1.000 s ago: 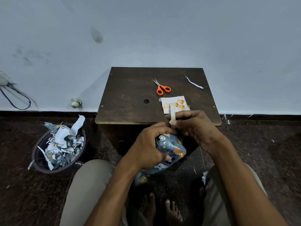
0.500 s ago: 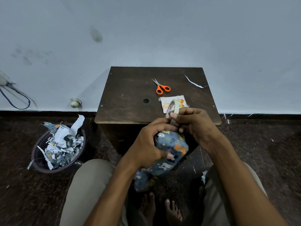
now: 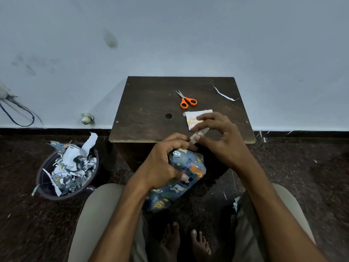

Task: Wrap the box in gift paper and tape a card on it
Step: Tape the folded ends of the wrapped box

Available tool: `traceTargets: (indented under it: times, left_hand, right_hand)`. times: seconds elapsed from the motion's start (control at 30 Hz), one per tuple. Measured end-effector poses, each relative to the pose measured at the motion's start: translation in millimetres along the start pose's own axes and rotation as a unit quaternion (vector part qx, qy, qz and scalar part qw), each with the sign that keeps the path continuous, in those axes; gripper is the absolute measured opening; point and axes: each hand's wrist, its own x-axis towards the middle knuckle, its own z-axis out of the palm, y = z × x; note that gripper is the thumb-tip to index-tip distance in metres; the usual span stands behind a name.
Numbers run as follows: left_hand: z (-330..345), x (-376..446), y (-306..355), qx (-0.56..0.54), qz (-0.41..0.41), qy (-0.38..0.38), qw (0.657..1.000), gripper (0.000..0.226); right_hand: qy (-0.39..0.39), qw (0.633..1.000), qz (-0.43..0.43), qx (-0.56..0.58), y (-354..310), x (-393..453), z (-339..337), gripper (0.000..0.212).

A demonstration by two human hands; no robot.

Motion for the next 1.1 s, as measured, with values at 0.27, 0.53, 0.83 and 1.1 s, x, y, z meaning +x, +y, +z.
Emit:
traceTargets:
  times: [0.27,0.53,0.83,1.1]
  left_hand:
    - [-11,-3,1,0.0,0.011,0.008,1.0,0.068]
    - [-16,-5,-1,-0.028,0.006,0.018,0.999,0.062]
    - [-18,-4,-4,-0.067,0.014,0.037,0.997,0.062]
    - [-24,-7,-2,-0.144,0.007,0.053,0.988,0.06]
  right_hand:
    - [-0.114,0.981,0.098,0.122,-1,0,-1,0.014]
    - [-0.171,0.941,0.145,0.255,1,1,-4,0.028]
    - [-0.173,0.917,0.178,0.312,4,3,3,0.043]
    - [-0.177,0.907,0.177,0.337,6,2,-4,0.029]
